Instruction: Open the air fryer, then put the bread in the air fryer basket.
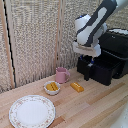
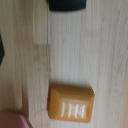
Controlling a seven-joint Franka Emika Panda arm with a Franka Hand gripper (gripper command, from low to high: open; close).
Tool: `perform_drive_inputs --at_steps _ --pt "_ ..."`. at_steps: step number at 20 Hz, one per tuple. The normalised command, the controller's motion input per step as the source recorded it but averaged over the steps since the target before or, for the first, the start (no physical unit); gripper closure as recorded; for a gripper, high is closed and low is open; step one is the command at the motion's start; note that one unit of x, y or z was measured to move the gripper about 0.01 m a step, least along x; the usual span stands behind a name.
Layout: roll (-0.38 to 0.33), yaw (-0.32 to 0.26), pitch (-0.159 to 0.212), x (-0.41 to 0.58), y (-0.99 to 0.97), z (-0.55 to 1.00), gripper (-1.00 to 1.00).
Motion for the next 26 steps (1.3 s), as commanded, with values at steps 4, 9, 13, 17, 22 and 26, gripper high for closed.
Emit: perform_drive_inputs --at_steps 4,9,13,17,22,26 --pt "0.236 0.164 0.000 -0.075 0.27 0.02 -1.00" --pt "0.310 0.115 0.000 -0.100 0.31 0.09 -1.00" --pt "0.327 0.096 0.000 -0.118 0.34 0.15 -1.00" --pt "0.252 0.094 0.092 -0.057 0.41 0.20 -1.00" --pt "0.028 0.192 0.207 -0.135 0.26 0.01 -1.00" --pt "-0.063 0.317 0.187 -0.069 0.01 0.00 -1.00"
